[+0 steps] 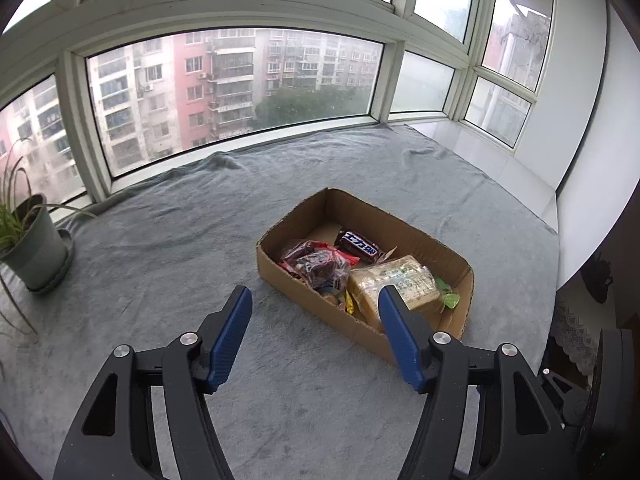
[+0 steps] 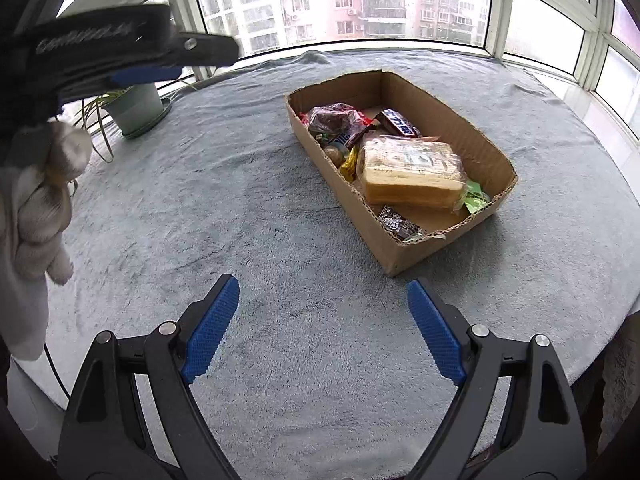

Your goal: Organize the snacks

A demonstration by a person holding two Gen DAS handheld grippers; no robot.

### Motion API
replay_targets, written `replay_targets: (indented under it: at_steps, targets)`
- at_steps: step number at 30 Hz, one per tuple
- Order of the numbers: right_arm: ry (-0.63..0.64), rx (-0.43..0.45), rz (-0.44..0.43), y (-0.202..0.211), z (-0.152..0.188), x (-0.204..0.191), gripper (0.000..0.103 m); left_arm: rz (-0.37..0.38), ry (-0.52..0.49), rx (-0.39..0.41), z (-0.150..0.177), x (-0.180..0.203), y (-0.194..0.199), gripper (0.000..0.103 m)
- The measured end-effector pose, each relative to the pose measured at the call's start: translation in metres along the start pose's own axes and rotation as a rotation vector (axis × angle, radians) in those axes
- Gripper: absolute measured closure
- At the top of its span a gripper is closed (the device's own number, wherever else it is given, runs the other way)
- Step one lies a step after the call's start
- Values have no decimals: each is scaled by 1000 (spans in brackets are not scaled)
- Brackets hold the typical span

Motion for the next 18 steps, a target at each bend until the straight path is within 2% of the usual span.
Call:
replay_targets:
  at_steps: [6, 12, 18]
  targets:
    - [-51, 50, 44, 16, -12, 8, 14, -74, 6, 8, 25, -14, 29, 31]
    - [-64, 83, 85, 24, -25, 11, 14, -104, 29, -12, 54, -18, 46, 26]
    - [-57, 85, 89, 23, -27, 7, 14, -103, 61, -11, 61, -22, 54, 26]
Point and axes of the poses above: each gripper's, at about its wrist camera, not at the fingertips, and y roughly against the way its jaws point, x to its right, z to its underside, the point moved 9 cm from there along -y, roughly the way its jaws point, and after that the axes turned 5 degrees about -y, right-handed, at the moved point
